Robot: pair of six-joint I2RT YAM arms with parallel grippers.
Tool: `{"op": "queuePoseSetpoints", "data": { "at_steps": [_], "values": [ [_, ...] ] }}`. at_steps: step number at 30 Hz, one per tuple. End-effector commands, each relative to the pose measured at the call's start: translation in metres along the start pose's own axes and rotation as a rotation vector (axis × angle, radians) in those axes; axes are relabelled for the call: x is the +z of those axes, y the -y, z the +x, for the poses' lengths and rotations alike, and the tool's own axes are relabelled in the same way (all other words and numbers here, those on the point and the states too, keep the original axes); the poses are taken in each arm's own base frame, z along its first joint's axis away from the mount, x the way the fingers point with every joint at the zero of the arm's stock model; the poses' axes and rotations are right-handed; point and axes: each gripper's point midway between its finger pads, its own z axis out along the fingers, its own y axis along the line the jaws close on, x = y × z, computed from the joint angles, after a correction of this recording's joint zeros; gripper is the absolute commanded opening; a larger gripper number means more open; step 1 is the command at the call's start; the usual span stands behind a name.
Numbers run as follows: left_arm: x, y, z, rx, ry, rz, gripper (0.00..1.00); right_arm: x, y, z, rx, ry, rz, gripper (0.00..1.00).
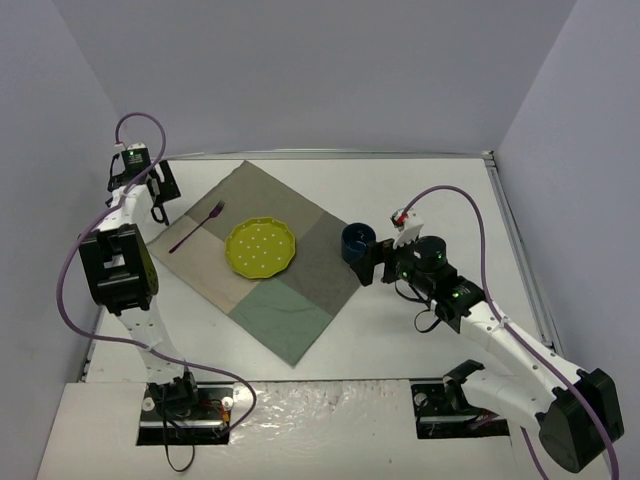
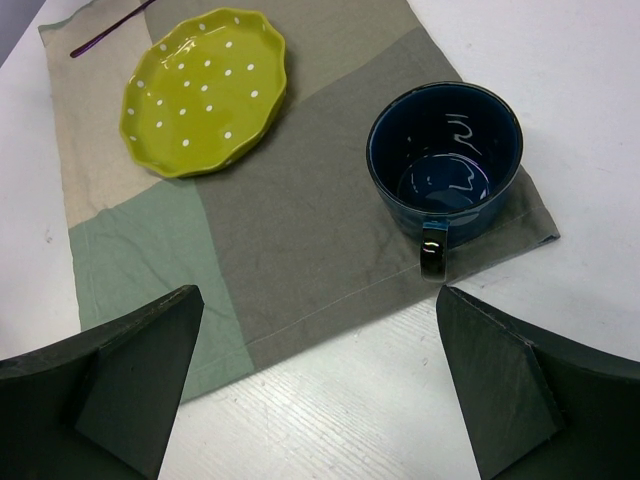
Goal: Set the dinner table for one person
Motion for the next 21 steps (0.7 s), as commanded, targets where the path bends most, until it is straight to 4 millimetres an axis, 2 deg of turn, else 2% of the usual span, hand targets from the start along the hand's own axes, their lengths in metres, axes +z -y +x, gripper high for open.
{"op": "queuePoseSetpoints", "data": {
  "at_steps": [1,3,7,17,21],
  "values": [
    [0.011,0.007,-0.025,-0.101,0.055,0.028,0.87,0.003,-0.012,-0.031,-0.008,0.077,-0.033,1.0],
    [0.027,0.007,-0.021,-0.13,0.036,0.047,0.83,0.004,-0.011,-0.029,-0.004,0.07,-0.032,1.0],
    [0.045,0.004,-0.017,-0.139,0.018,0.045,0.73,0.006,-0.01,-0.025,0.002,0.056,-0.025,1.0],
    [0.075,0.0,-0.006,-0.136,-0.014,0.031,0.49,0.005,-0.007,-0.023,0.013,0.047,-0.008,1.0],
    [0.086,-0.003,0.001,-0.119,-0.045,0.019,0.46,0.005,-0.007,-0.023,0.016,0.046,-0.005,1.0]
  ]
}}
